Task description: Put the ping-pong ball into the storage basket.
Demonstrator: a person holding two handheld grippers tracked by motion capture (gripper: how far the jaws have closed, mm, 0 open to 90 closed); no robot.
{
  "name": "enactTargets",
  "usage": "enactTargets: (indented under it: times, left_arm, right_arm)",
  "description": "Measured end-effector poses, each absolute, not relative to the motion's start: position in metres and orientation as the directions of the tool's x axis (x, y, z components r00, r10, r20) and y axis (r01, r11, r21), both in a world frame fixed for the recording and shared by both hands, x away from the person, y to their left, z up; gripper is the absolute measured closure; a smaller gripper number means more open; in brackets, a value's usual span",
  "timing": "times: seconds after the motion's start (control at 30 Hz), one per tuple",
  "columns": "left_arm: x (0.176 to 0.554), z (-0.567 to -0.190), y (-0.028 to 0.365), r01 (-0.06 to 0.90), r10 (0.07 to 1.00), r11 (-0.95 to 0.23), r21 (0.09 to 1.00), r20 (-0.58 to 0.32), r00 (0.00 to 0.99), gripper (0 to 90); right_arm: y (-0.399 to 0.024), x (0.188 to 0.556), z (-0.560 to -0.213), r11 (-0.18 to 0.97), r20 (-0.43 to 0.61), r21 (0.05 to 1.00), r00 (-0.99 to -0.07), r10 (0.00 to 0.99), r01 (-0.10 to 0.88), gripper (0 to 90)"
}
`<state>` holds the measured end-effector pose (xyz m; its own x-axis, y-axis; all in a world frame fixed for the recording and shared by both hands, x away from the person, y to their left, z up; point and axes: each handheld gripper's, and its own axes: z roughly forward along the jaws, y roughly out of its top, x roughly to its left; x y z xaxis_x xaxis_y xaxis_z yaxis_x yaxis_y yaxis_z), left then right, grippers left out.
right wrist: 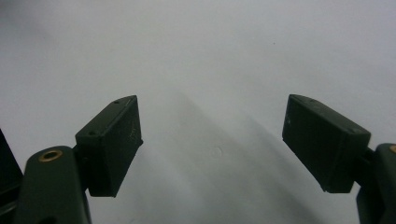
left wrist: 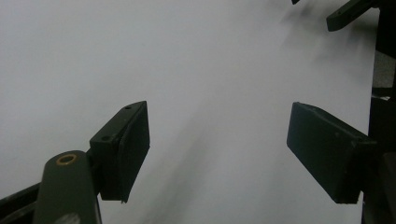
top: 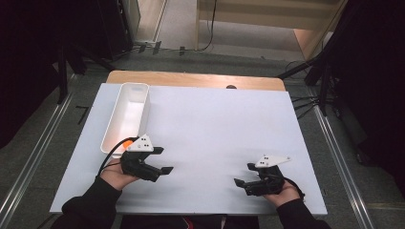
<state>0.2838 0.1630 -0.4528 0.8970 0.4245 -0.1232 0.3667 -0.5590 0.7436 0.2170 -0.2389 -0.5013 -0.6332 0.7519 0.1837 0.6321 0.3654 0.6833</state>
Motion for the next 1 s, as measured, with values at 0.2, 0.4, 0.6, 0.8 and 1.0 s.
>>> enactTargets:
  times: [0.2,0.4,0.6,0.8,1.0]
  left_arm:
    - [0.282,-0.459,0.168,0.367,0.386,-0.566,0.738,-0.156,0.909,22.1]
    - [0.279,-0.464,0.172,0.358,0.387,-0.591,0.723,-0.136,0.912,22.1]
    - [0.276,-0.466,0.178,0.365,0.399,-0.587,0.723,-0.134,0.907,22.1]
    - [0.272,-0.468,0.181,0.357,0.392,-0.597,0.719,-0.127,0.911,22.1]
    - [0.269,-0.468,0.186,0.357,0.387,-0.588,0.726,-0.135,0.912,22.1]
  right_arm:
    - [-0.239,0.217,-0.501,0.365,0.184,0.684,-0.634,0.751,0.632,18.5]
    - [-0.239,0.217,-0.501,0.364,0.185,0.683,-0.631,0.753,0.634,18.5]
    - [-0.239,0.217,-0.501,0.359,0.183,0.685,-0.626,0.758,0.634,18.5]
    - [-0.240,0.217,-0.501,0.360,0.183,0.683,-0.626,0.758,0.636,18.5]
    - [-0.240,0.217,-0.501,0.360,0.183,0.683,-0.626,0.758,0.635,18.5]
